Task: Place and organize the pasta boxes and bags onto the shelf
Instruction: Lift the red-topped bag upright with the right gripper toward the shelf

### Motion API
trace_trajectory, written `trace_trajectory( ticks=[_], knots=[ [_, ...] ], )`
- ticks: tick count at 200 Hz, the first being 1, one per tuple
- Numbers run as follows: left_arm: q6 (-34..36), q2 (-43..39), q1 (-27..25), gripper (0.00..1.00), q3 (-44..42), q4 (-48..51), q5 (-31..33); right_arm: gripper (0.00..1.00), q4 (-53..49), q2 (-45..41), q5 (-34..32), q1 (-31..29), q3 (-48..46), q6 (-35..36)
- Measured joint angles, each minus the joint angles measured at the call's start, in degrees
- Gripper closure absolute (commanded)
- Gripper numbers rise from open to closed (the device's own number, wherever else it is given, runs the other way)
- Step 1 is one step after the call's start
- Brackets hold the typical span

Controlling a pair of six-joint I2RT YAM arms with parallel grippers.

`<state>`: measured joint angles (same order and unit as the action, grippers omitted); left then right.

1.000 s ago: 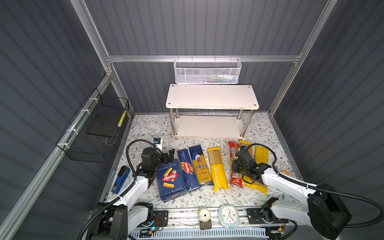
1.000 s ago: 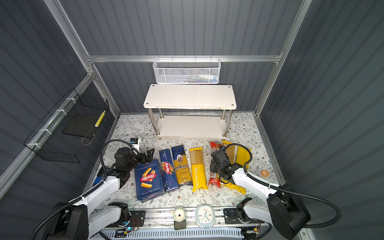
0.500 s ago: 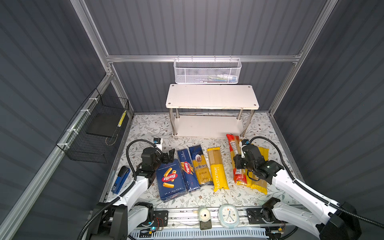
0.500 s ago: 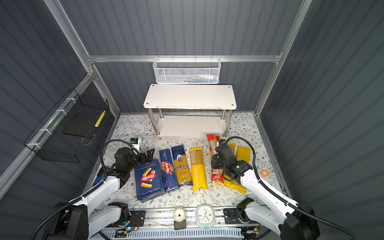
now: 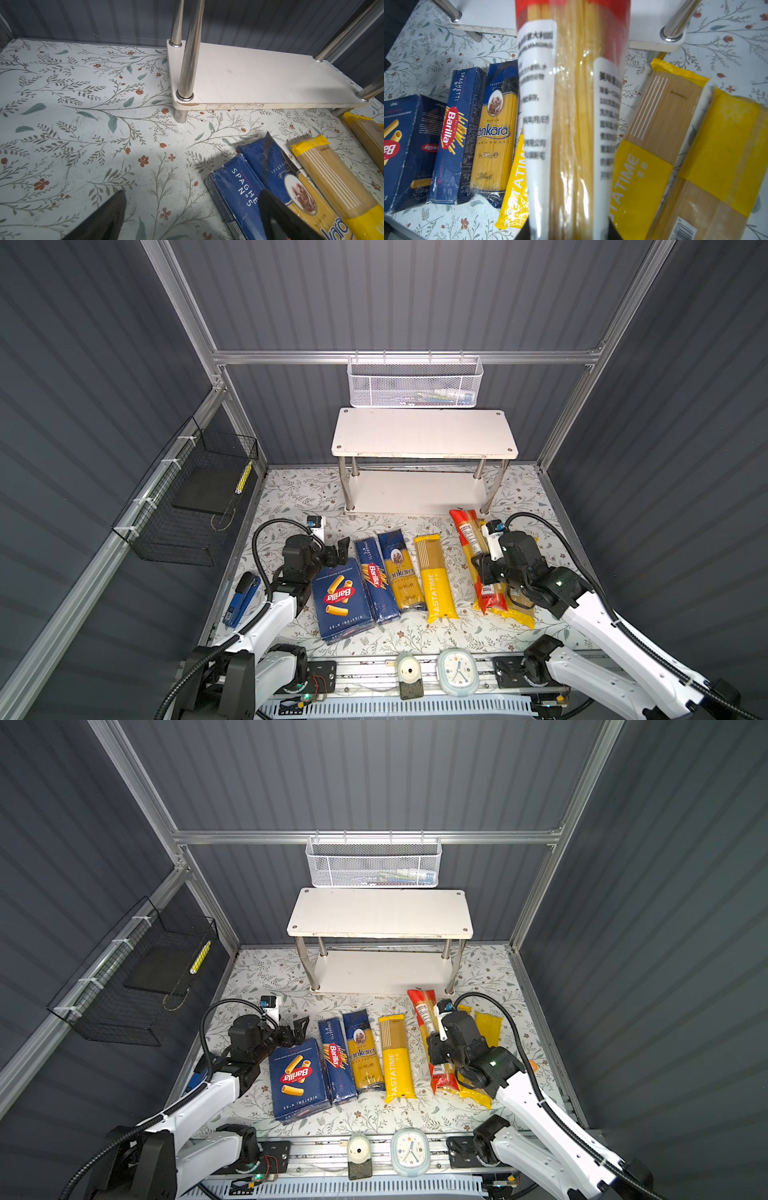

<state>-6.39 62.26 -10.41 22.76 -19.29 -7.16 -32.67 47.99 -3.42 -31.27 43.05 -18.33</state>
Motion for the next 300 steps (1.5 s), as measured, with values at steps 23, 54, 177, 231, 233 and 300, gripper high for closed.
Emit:
trace_trajectory(
  ticks=[23,54,177,231,233,300],
  knots=[
    [0.00,0.00,0.00,0.01,0.00,0.00,0.02,1.00,-1.40,-1.14,0.87,0.00,2.99,0.94],
    [0.00,0.02,0.00,0.01,0.00,0.02,0.04,1.00,-2.69,-1.46,1.77,0.00,7.21,2.19],
    [-0.02,-1.01,0.00,0.01,0.00,-0.02,0.07,1.00,-12.37,0.39,0.11,0.00,25.33,4.07],
    [0.00,-1.03,0.00,0.00,0.00,-0.02,0.02,1.00,-13.20,3.87,-4.33,0.46,32.46,4.00],
    [0.00,-1.03,0.00,0.00,-0.02,-0.02,0.02,1.00,-13.20,3.93,-4.42,0.50,32.65,4.00],
    [0.00,-1.03,0.00,0.00,-0.02,-0.02,0.02,1.00,-11.39,7.61,-7.98,4.24,38.82,4.83]
  ],
)
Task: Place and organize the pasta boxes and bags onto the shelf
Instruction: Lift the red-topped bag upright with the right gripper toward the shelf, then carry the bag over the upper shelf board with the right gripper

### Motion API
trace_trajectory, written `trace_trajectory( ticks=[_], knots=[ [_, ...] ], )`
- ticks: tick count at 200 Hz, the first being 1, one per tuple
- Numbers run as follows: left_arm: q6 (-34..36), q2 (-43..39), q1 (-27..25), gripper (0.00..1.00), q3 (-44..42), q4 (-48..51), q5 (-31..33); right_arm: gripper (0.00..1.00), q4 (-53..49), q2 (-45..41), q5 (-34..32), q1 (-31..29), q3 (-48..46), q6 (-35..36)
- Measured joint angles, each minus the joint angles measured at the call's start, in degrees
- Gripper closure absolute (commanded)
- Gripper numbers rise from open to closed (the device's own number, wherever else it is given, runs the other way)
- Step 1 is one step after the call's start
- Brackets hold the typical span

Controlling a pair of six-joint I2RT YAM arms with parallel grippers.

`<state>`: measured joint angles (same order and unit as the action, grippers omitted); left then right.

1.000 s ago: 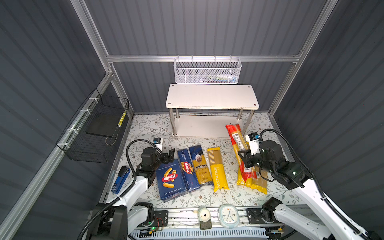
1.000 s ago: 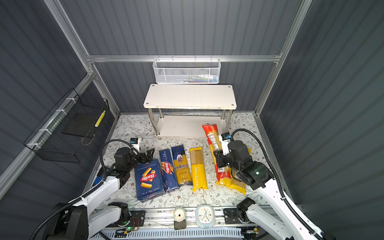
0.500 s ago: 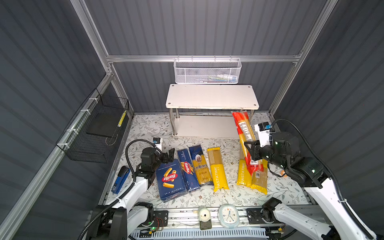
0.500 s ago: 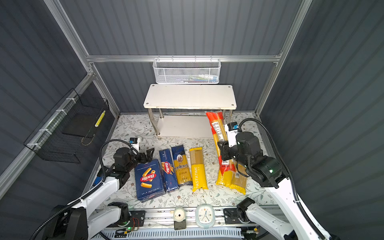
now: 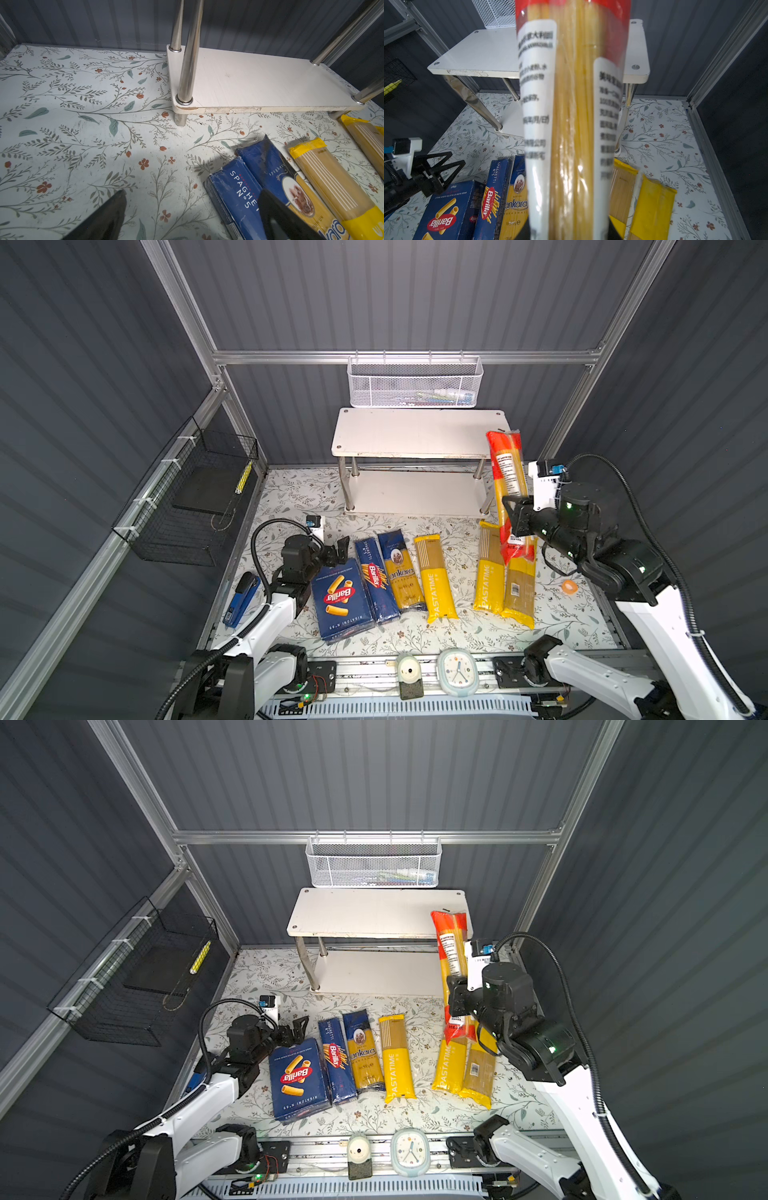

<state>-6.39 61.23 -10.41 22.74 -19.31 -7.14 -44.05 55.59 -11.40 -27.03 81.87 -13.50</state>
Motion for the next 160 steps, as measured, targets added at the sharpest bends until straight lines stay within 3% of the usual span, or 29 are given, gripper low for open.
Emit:
trace_trajectory(
  ticks=[48,89,160],
  knots=[
    [0.00,-0.37,0.00,0.00,0.00,0.00,0.00,1.00,1.36,10.19,5.49,8.81,10.54,-0.70],
    [0.00,-0.37,0.00,0.00,-0.02,0.00,0.00,1.00,2.99,19.65,9.90,12.59,20.35,-0.85],
    [-0.02,-1.22,0.00,0.00,-0.96,-0.28,0.00,1.00,3.74,29.03,14.27,17.64,29.09,-1.66]
  ],
)
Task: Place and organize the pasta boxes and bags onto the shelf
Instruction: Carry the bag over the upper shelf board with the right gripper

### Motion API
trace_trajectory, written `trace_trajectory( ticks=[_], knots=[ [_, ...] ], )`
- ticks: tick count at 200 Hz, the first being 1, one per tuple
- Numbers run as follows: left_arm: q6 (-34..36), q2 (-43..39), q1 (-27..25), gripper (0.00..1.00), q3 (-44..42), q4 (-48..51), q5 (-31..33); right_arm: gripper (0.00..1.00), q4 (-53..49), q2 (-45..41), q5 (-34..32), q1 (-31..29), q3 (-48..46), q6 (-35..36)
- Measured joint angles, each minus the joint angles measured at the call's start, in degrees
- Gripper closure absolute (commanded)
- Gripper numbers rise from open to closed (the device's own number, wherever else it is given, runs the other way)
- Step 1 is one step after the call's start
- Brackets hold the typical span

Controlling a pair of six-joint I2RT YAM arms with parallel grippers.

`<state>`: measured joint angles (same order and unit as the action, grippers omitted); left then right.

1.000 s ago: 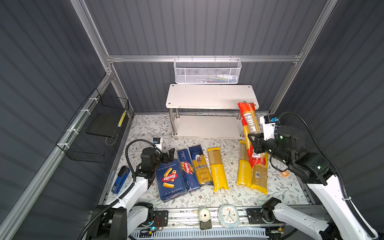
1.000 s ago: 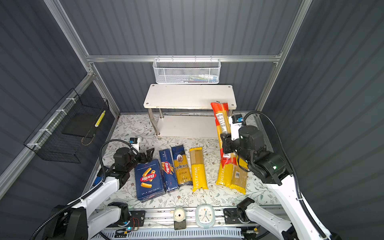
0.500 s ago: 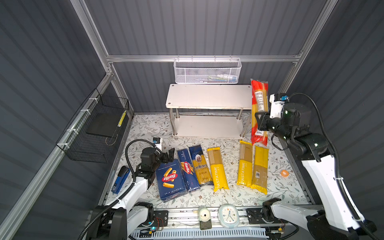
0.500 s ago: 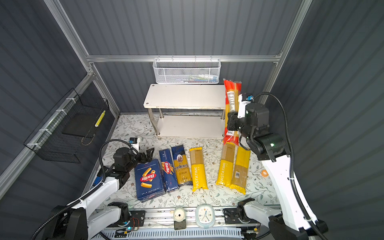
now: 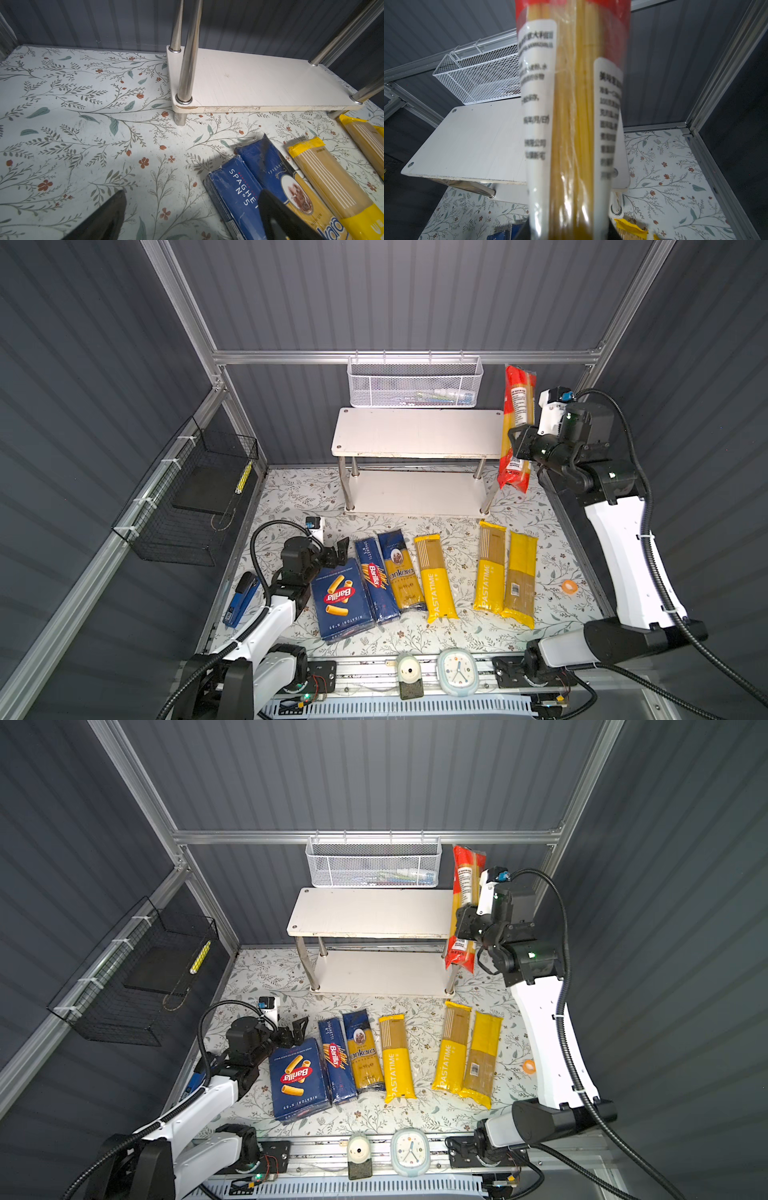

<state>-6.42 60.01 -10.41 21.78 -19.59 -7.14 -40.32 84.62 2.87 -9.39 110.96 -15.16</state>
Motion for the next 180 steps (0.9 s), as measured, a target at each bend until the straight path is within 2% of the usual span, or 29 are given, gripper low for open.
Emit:
trace_trajectory(
  ticks=[116,180],
  knots=[
    [0.02,0.00,0.00,0.01,0.00,-0.11,-0.02,1.00,-1.31,13.38,3.39,1.99,14.51,-1.44],
    [0.02,0.00,0.00,0.00,0.00,-0.13,-0.02,1.00,-1.79,16.87,3.63,2.25,15.61,-2.64]
  ],
)
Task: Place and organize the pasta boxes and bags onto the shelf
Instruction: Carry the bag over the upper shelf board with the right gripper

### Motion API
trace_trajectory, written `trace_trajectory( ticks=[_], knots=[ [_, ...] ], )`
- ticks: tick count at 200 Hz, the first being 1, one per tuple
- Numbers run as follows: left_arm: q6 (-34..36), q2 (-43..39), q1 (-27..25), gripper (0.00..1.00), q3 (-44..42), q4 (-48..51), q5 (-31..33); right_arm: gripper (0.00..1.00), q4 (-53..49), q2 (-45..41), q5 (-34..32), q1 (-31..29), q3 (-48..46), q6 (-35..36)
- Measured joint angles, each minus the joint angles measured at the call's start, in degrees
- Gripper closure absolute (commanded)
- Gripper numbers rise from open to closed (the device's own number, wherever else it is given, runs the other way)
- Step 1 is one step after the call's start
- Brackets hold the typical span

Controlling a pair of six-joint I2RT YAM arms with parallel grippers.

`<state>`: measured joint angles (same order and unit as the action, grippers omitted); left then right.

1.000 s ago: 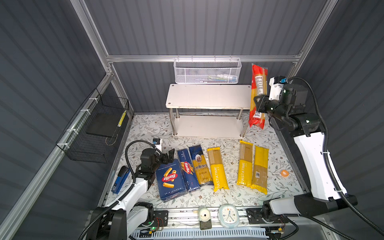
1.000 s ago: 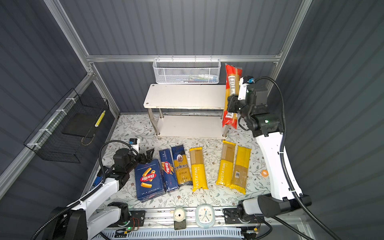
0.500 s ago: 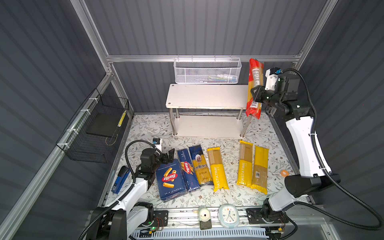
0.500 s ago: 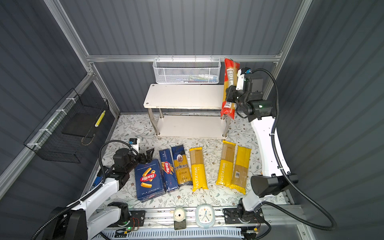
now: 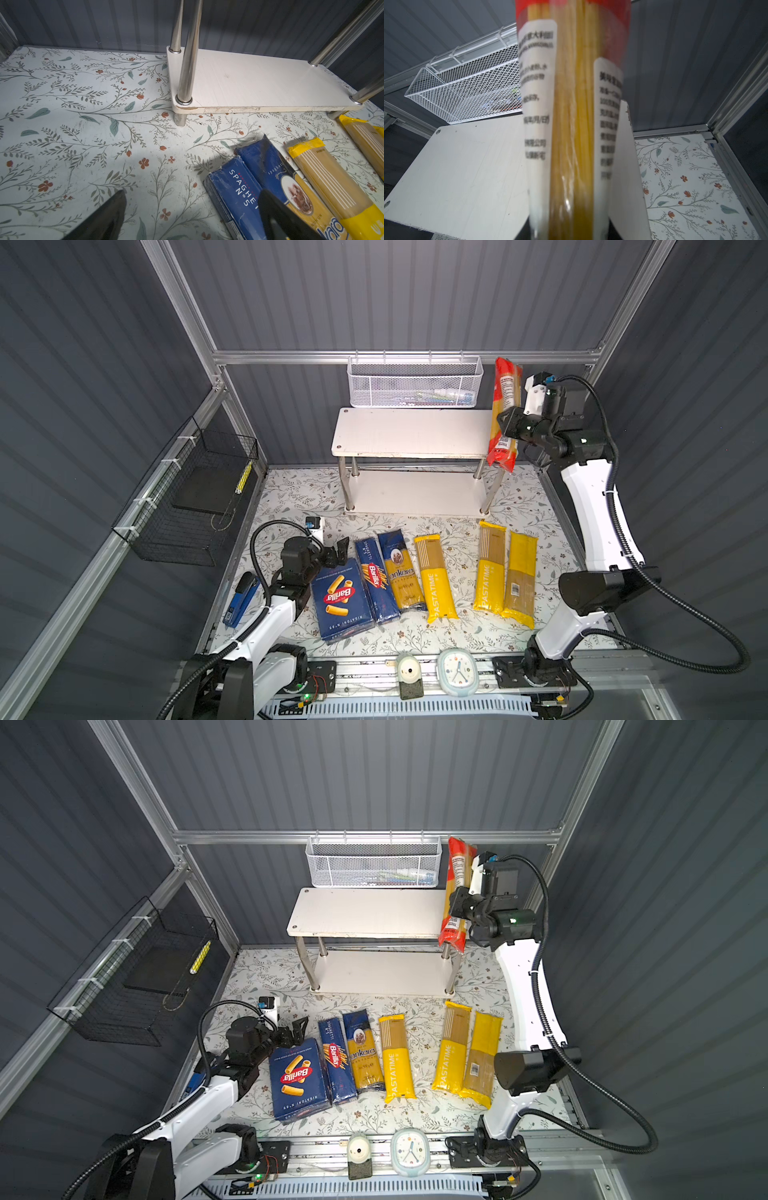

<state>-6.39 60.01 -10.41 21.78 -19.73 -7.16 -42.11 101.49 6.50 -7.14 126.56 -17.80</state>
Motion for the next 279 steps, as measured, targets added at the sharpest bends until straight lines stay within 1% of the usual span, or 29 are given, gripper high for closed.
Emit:
trace_trajectory(
  ticks=[44,57,109,143,170,185,200,236,279],
  knots=[
    [0.00,0.00,0.00,0.01,0.00,0.00,0.00,1.00,-0.74,1.84,-0.50,0.31,0.07,-0.44],
    [0.00,0.00,0.00,0.01,0.00,0.00,0.00,0.96,-0.98,2.01,-0.52,0.37,0.39,-0.76],
    [0.00,0.00,0.00,0.01,0.00,0.00,0.00,0.93,-1.81,2.19,-1.73,0.42,0.96,-1.09],
    [0.00,0.00,0.00,0.01,0.00,0.00,0.00,0.86,-2.10,2.51,-1.97,0.42,1.22,-1.29],
    [-0.02,0.13,0.00,0.00,0.00,0.00,0.00,0.76,-2.12,2.93,-1.99,0.42,1.68,-1.33],
    [0.00,0.39,0.00,0.01,0.00,0.02,0.00,0.73,-2.14,2.95,-1.99,0.42,1.73,-1.42],
    [0.00,0.44,0.00,0.01,0.00,0.02,0.00,0.64,-2.12,2.95,-2.10,0.42,1.73,-1.53],
    [0.00,0.44,0.00,0.01,0.00,0.02,0.00,0.62,-1.66,3.78,-3.50,0.48,1.73,-1.75],
    [0.00,0.44,0.00,0.01,0.00,0.02,0.00,0.60,2.05,4.52,-3.93,0.61,1.84,-2.21]
  ],
)
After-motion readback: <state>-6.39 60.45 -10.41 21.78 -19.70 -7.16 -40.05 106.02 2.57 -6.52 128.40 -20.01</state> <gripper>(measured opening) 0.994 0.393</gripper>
